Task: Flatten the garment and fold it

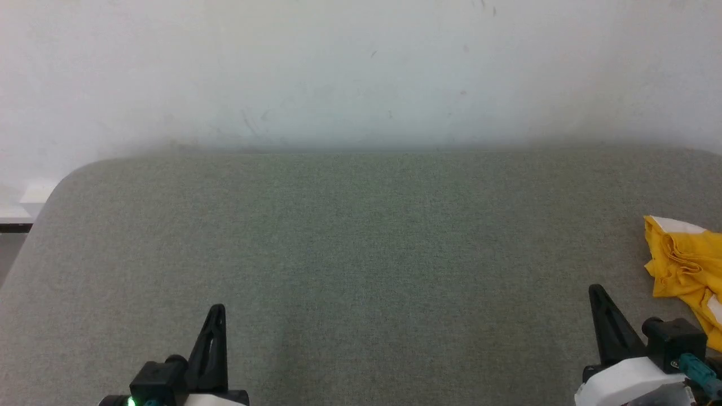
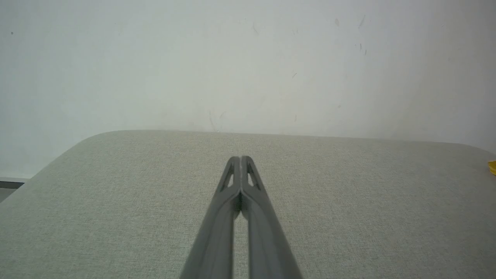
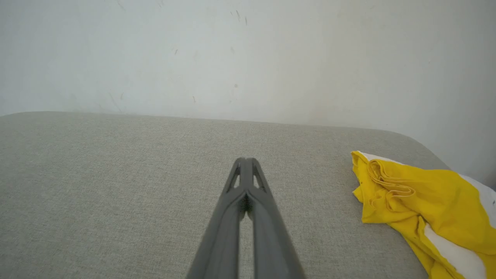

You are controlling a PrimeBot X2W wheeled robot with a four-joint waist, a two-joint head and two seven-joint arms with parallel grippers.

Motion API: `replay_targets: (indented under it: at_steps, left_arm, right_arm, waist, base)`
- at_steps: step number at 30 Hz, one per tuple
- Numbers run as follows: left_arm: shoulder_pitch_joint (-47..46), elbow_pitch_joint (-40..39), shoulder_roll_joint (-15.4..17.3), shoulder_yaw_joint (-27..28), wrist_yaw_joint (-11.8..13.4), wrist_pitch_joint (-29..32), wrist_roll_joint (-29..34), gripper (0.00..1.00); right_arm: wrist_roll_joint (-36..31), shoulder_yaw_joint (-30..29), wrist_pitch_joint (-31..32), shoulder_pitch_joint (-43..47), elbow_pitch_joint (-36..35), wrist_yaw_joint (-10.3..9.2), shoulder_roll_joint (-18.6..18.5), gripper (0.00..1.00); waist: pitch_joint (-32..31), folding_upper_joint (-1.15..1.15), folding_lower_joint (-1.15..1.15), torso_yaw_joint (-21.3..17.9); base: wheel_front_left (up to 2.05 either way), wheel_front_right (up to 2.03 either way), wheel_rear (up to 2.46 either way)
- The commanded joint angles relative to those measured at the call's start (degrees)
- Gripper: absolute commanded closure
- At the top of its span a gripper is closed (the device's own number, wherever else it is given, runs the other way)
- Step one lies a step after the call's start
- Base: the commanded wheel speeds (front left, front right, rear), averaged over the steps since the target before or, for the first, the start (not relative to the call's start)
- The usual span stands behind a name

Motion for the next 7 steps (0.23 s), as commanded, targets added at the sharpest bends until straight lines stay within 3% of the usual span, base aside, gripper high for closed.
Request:
replay_targets:
  at_steps: [1,7]
  left_arm:
    - [-1.2,0.2,-0.3,0.4,-0.4,0.4,0.7,1.0]
    - [-1.8,0.4,-0.6,0.8,-0.7,1.1,1.3,1.0]
  right_arm:
    - [-0.4,0.3,0.1,-1.1,-0.3,-0.04,0.1,1.0]
    - [-0.6,0.6,0.6,-1.4,-0.6,-0.04,0.1,1.0]
  waist:
    - [0.0,0.0,0.0,0.0]
    - [0.1,0.0,0.0,0.1]
  base:
    - [0.0,0.0,0.0]
    - [0.0,0.0,0.0]
